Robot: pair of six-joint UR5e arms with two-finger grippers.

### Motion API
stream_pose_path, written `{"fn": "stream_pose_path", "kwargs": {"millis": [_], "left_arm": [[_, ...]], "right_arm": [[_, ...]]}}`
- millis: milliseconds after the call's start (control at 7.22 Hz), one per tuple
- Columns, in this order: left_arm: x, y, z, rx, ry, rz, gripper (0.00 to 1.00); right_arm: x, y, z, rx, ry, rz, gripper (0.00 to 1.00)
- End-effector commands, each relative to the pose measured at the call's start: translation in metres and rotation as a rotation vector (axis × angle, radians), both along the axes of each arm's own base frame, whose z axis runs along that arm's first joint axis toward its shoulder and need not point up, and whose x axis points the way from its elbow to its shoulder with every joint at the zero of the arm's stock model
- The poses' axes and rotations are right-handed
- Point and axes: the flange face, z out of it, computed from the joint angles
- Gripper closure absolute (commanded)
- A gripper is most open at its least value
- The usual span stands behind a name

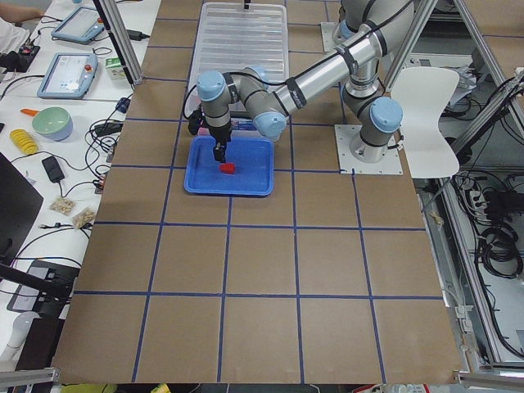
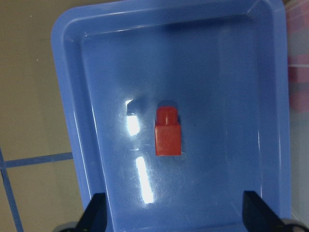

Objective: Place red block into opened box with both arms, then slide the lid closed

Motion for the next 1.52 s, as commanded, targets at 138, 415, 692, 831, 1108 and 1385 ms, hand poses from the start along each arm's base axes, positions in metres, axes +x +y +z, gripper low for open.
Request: {"fn": "stream_pose_path", "kwargs": {"millis": [138, 415, 692, 831, 1108, 1385], "left_arm": [[0.001, -0.002, -0.054, 0.071, 0.040, -0.011, 0.00], [0.001, -0.004, -0.070, 0.089, 0.046, -0.018, 0.00], [0.002, -0.005, -0.090, 0.114, 0.057, -0.024, 0.00], [0.004, -0.008, -0.097, 0.106, 0.053, -0.024, 0.00], [0.004, -0.009, -0.106, 0.115, 0.060, -0.030, 0.58], [0.003, -0.011, -0.101, 0.104, 0.061, -0.031, 1.00]], "right_arm": [[-0.030, 0.000, 0.003, 0.010, 0.037, 0.028, 0.00], [-0.043, 0.000, 0.003, 0.015, 0.041, 0.029, 0.00], [-0.066, 0.004, 0.005, 0.016, 0.043, 0.021, 0.00], [-0.072, 0.005, 0.005, 0.018, 0.044, 0.023, 0.00], [-0.084, 0.006, 0.005, 0.021, 0.048, 0.028, 0.00], [-0.105, 0.011, 0.007, 0.024, 0.049, 0.002, 0.00]]}}
